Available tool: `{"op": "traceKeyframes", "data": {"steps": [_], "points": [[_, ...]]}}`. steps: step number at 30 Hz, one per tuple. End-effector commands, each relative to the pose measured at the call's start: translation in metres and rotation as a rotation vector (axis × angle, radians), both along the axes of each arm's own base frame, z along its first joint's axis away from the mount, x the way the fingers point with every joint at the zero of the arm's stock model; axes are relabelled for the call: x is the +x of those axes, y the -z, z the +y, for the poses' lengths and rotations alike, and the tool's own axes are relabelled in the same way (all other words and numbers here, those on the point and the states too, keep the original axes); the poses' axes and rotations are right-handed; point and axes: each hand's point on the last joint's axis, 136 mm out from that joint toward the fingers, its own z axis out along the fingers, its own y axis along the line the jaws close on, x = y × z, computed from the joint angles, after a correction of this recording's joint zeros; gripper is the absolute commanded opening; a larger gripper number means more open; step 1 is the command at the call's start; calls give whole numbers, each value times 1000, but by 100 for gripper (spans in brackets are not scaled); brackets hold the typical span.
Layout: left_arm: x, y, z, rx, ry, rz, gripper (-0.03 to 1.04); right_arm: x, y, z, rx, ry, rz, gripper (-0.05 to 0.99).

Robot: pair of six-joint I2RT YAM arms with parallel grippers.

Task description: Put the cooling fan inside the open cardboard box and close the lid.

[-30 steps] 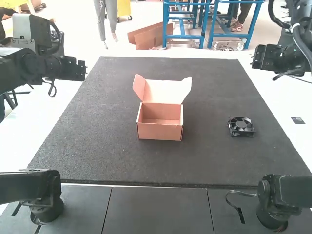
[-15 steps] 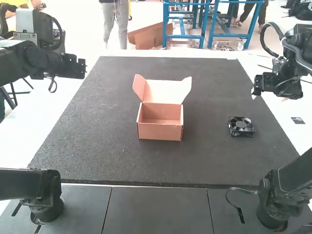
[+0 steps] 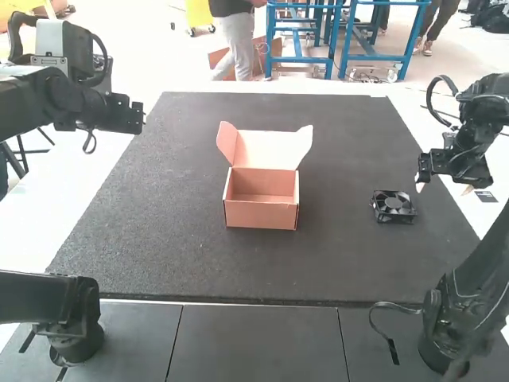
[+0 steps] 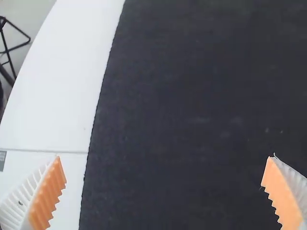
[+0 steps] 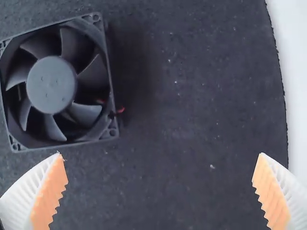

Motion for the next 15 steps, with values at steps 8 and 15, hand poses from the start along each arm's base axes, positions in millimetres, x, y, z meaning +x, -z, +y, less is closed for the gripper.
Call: {"op": "traceKeyframes", "data": {"steps": [8, 15], "points": [[4, -10, -5, -7, 5, -23, 97, 18, 24, -1, 7, 0, 18, 89], [4, -11, -5, -10, 7, -25, 97, 29, 39, 1, 16, -9, 40, 89]]}}
